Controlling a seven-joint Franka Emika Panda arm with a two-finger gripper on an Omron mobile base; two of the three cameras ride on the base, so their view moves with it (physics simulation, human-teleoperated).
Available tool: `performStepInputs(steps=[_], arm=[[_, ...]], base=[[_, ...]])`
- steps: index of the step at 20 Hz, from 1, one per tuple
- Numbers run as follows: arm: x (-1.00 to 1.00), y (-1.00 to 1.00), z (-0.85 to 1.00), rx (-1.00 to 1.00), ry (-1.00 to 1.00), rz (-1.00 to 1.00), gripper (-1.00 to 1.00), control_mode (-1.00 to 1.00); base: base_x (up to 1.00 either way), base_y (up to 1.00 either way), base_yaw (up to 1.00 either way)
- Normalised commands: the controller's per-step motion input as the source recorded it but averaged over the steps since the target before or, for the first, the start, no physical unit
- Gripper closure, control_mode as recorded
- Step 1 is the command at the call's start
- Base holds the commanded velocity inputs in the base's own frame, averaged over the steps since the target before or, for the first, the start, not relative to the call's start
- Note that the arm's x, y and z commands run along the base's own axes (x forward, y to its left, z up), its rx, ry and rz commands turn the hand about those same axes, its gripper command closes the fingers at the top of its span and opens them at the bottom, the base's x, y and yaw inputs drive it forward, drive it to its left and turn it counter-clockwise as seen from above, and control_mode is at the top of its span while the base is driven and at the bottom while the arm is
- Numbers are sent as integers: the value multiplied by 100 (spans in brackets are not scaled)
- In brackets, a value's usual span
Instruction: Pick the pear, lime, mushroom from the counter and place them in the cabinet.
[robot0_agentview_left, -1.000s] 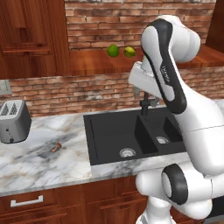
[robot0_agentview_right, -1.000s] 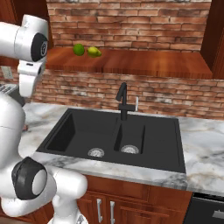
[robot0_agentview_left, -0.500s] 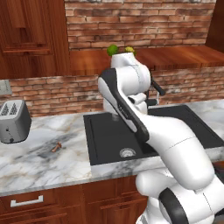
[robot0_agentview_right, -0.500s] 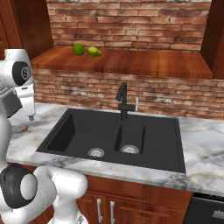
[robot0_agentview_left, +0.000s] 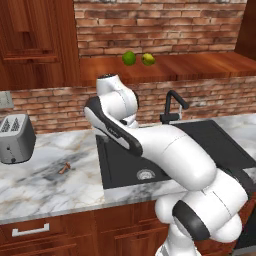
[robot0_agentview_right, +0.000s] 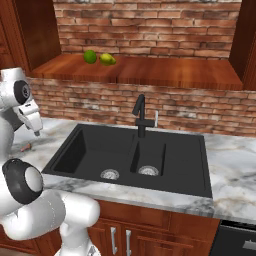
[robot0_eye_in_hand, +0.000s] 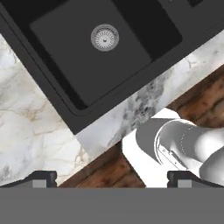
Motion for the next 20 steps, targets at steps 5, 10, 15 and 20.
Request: performStepInputs(steps=[5,10,15,20], arm=[[34,70,-54,0,-4,39,-100,-100],[32,51,-64,0,-12,38,-100,-100],[56,17,-42,2,-7,32,-100,-100],[60,10,-28,3,0,24,-100,-100]], base=[[0,0,0],[0,0,0],[0,0,0],[0,0,0]])
